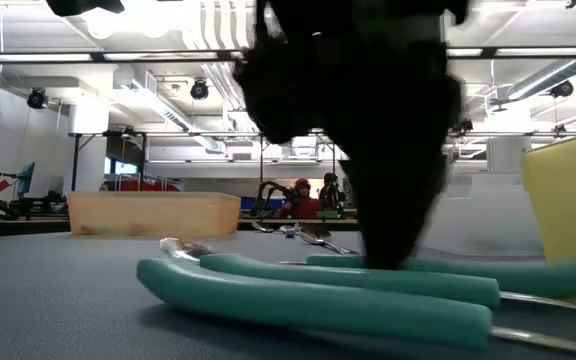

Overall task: Sort silverware by color (type)
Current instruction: Put the green spoon into the orange bin

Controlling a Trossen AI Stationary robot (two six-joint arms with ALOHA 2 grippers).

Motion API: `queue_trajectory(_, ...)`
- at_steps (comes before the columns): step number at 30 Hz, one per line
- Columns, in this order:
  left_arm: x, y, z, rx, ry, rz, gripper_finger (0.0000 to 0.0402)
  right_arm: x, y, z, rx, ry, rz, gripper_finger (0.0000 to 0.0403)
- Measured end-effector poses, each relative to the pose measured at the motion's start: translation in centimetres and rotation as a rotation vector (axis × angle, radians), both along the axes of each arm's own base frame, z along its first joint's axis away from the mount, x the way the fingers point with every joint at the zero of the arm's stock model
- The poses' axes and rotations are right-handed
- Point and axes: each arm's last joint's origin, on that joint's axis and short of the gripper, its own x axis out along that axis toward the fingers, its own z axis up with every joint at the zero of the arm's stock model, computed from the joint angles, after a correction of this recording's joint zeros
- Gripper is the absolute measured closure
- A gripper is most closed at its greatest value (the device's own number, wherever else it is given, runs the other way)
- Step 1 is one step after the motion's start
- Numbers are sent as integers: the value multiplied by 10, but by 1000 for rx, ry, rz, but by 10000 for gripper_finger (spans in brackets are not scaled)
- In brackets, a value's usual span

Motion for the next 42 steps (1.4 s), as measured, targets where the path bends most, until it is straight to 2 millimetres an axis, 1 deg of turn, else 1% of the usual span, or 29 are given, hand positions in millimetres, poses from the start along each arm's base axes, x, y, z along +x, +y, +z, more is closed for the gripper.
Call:
queue_trajectory(4,0,0,0,0,0,0,288,3,-2,4,-32,-26,5,305)
queue_trajectory(11,0,0,0,1,0,1,288,3,-6,-2,-35,-21,5,310)
queue_trajectory(13,0,0,0,1,0,2,288,2,-8,-4,-31,-10,3,324)
queue_trajectory(17,0,0,0,5,-2,6,288,2,-12,-5,-29,4,3,364)
queue_trajectory(23,0,1,0,14,-11,21,288,3,-17,-2,31,8,58,365)
queue_trajectory(27,2,1,0,53,-30,65,288,2,-24,7,20,-8,105,365)
queue_trajectory(30,4,1,-3,62,-40,110,288,4,-33,17,10,-43,114,365)
queue_trajectory(34,7,1,-8,50,-48,176,288,1,-44,41,-27,-110,138,365)
queue_trajectory(37,10,0,-16,37,-48,236,288,-3,-52,58,-78,-155,160,365)
queue_trajectory(42,16,-4,-37,-14,-30,326,288,-18,-69,99,-211,-235,190,365)
